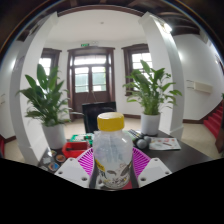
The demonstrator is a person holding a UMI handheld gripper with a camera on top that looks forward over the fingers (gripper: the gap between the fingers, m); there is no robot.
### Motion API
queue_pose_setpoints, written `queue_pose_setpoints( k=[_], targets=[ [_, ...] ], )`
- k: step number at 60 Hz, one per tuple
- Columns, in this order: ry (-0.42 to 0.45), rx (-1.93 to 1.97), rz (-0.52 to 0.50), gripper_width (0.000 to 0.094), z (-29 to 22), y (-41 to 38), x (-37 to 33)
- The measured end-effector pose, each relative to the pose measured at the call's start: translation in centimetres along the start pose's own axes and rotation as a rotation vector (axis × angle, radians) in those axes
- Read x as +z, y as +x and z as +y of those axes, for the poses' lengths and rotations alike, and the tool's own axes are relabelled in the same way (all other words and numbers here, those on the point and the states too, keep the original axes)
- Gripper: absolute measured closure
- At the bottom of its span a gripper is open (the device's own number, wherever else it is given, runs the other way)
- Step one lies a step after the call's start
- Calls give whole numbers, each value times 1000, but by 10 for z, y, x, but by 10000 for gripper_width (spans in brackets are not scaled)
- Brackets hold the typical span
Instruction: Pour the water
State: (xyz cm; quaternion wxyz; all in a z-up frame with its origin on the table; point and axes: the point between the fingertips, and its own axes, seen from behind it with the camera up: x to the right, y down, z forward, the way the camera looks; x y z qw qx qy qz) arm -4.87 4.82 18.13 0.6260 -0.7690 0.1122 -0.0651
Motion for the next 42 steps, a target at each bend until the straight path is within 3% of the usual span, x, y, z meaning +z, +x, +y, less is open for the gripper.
queue_pose_setpoints(
  k=[12, 24, 29, 35, 42],
  targets=[
    [-71, -20, 101, 451, 57, 60, 19],
    [-138, -23, 95, 429, 111, 75, 36],
    [-79, 9, 88, 435, 108, 74, 35],
    [-60, 34, 77, 437, 108, 75, 33],
    [-65, 22, 72, 377, 107, 74, 34]
  ],
)
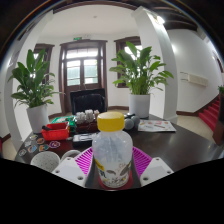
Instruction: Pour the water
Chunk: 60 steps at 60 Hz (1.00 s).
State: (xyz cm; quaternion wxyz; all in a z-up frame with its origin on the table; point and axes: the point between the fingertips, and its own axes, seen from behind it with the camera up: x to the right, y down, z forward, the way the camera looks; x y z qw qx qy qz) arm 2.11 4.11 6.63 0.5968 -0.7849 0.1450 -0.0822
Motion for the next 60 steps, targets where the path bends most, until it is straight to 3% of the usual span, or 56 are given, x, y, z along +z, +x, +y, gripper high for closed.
queue_pose_setpoints(
  k=[7, 9, 11, 12, 32, 50, 60],
  targets=[
    [-38, -8, 1, 308, 4, 1, 0],
    [-49, -18, 6, 232, 6, 2, -1],
    [-54, -24, 10, 82, 7, 3, -3],
    [-55, -23, 11, 73, 8, 3, -5],
    [-108, -12, -134, 77, 47, -25, -94],
    [-47, -69, -266, 82, -9, -46, -181],
    [-13, -98, -260, 84, -34, -44, -206]
  ],
)
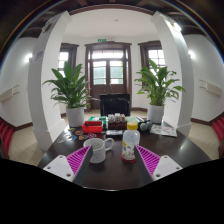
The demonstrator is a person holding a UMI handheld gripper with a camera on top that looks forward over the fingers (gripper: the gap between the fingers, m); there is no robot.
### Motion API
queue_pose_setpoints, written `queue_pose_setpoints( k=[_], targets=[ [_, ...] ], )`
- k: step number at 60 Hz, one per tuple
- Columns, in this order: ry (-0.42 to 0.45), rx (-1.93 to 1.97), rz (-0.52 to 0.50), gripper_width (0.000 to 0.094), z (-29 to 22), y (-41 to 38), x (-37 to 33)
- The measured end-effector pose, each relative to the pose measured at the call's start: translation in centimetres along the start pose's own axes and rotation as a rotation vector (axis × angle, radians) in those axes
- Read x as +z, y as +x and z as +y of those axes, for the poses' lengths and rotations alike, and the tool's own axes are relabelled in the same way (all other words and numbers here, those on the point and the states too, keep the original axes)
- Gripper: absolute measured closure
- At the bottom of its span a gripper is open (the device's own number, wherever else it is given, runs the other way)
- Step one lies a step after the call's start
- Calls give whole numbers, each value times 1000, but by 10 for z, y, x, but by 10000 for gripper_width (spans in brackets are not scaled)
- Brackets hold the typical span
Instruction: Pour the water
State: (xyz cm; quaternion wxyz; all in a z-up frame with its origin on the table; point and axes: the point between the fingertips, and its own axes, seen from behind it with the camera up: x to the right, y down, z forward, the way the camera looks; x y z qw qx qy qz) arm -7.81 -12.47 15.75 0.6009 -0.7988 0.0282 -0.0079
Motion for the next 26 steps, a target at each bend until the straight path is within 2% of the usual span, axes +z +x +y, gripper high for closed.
queue_pose_setpoints(
  k=[17, 26],
  targets=[
    [-18, -23, 10, 86, 3, 1, -8],
    [-58, -21, 16, 84, 19, 5, -8]
  ],
)
